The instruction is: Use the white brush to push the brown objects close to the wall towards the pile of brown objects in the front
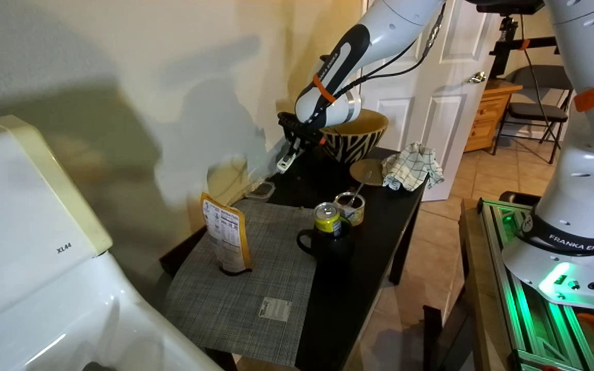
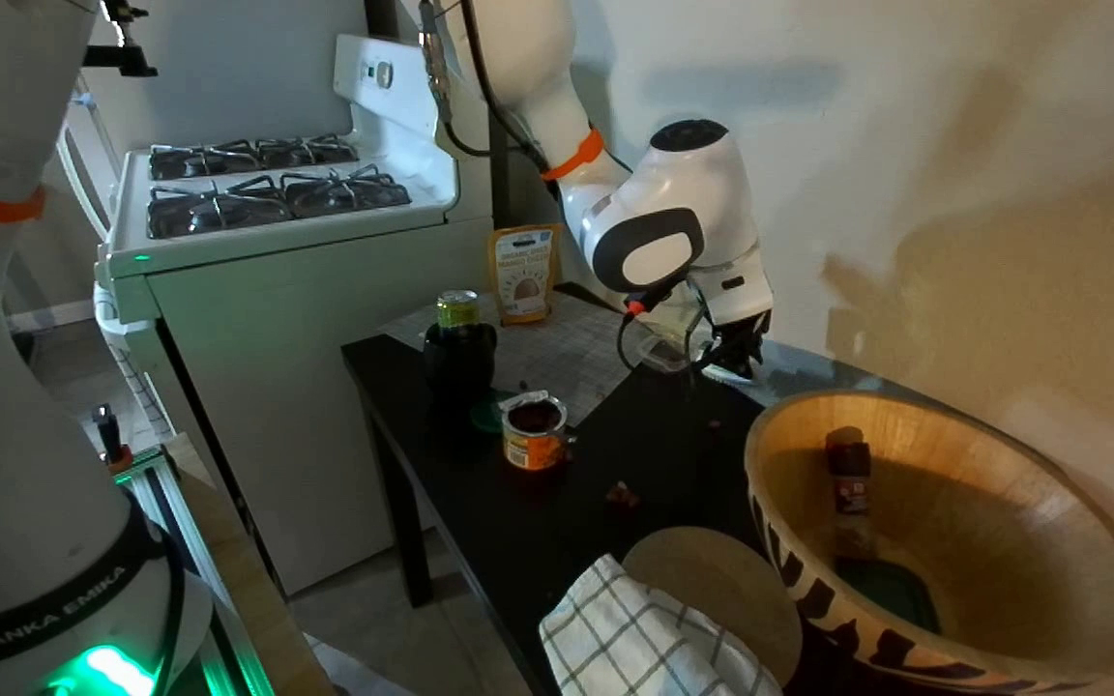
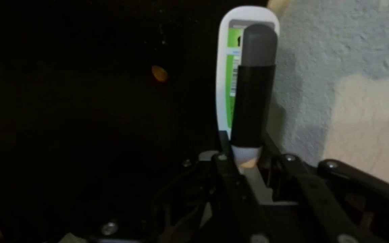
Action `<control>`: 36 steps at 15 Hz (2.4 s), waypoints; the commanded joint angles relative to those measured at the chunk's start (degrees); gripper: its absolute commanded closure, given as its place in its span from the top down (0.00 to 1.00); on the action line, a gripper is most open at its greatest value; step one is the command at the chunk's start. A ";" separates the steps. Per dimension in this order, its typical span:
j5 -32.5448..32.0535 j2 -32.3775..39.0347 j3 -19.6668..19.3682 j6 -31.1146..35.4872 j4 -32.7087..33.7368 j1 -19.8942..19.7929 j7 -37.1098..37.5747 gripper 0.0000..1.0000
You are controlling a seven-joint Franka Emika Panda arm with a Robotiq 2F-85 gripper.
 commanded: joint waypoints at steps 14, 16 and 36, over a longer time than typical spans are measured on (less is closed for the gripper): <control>1.52 12.18 2.65 1.97 13.22 -0.02 0.97 0.06; 1.58 14.44 2.53 1.66 15.88 0.60 1.64 0.06; -2.93 -0.44 -2.14 -5.06 0.49 0.95 4.70 0.06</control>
